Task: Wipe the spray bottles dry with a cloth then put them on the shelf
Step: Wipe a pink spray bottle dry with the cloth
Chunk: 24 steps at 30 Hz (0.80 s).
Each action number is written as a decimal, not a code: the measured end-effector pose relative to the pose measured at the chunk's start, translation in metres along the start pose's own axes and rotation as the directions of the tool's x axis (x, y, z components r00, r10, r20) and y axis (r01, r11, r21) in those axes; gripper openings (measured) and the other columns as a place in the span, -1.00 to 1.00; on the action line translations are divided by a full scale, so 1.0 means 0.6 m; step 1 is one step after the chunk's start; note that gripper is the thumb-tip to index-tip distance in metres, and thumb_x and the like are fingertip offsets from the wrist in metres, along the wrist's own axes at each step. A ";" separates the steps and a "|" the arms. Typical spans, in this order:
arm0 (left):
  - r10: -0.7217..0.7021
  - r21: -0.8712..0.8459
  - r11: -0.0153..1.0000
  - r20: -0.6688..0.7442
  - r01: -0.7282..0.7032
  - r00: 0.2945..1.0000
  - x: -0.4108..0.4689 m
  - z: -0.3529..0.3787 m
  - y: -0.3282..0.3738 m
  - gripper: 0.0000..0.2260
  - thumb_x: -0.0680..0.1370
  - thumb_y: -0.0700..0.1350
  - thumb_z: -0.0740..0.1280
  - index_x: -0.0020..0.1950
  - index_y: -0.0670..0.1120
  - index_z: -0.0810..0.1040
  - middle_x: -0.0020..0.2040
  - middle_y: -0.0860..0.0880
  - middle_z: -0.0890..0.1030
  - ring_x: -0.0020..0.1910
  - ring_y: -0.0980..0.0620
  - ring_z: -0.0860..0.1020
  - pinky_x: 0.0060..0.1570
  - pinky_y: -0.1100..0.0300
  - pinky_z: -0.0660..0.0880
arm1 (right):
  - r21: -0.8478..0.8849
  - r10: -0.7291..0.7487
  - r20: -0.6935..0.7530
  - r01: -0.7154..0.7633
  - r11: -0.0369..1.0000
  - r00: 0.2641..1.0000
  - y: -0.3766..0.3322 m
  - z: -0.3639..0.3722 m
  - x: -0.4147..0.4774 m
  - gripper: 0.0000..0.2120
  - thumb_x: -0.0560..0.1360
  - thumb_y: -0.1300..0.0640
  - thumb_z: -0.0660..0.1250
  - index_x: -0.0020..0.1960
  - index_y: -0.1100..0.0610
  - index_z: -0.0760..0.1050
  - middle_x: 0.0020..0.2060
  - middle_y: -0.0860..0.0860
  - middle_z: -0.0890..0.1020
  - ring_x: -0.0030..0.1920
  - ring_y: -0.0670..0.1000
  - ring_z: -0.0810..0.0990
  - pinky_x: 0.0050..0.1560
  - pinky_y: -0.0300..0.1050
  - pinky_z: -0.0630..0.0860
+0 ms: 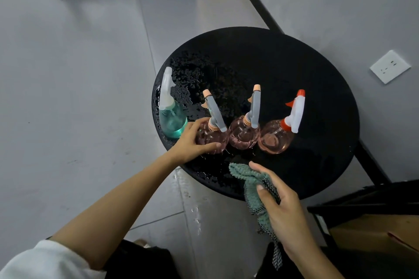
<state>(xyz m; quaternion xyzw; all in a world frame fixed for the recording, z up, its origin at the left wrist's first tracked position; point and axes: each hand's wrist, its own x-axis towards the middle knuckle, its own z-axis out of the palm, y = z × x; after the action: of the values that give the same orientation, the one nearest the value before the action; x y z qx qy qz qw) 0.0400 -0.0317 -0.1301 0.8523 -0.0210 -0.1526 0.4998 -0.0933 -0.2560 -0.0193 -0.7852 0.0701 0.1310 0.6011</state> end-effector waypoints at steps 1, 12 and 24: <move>-0.018 -0.056 0.998 0.027 0.019 0.999 0.002 0.000 -0.006 -0.17 0.21 0.34 0.50 0.40 0.16 0.29 0.30 -0.02 0.43 0.30 0.04 0.44 0.38 -0.01 0.36 | 0.007 0.003 -0.001 -0.003 1.000 1.000 0.001 0.000 0.000 -0.59 0.59 0.30 0.19 0.25 -0.15 0.50 0.13 -0.43 0.54 0.21 -0.41 0.43 0.16 -0.57 0.31; -0.013 -0.302 0.953 0.049 0.027 0.999 -0.007 0.005 0.003 -0.33 0.32 -0.16 0.59 0.36 -0.03 0.39 0.18 -0.03 0.61 0.12 0.13 0.61 0.15 0.25 0.50 | -0.008 0.014 -0.019 -0.014 1.000 1.000 -0.006 -0.004 -0.005 -0.60 0.60 0.28 0.20 0.23 -0.17 0.50 0.18 -0.38 0.54 0.22 -0.41 0.42 0.17 -0.55 0.32; 0.005 -0.725 0.655 0.286 0.213 0.958 -0.139 0.003 0.132 -0.27 0.36 0.14 0.49 0.41 -0.12 0.33 0.22 -0.25 0.57 0.16 -0.29 0.58 0.15 -0.17 0.53 | 0.002 -0.213 -0.171 0.216 0.976 0.962 -0.094 -0.025 -0.014 -0.61 0.59 0.30 0.19 0.28 -0.09 0.49 0.23 -0.30 0.53 0.29 -0.34 0.41 0.35 -0.30 0.31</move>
<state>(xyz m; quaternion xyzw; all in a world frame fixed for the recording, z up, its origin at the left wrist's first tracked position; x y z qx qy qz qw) -0.0305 -0.0568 -0.0432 0.5427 0.0267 -0.2877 0.7887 -0.0843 -0.2555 0.0391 -0.7903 0.0371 -0.0030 0.6115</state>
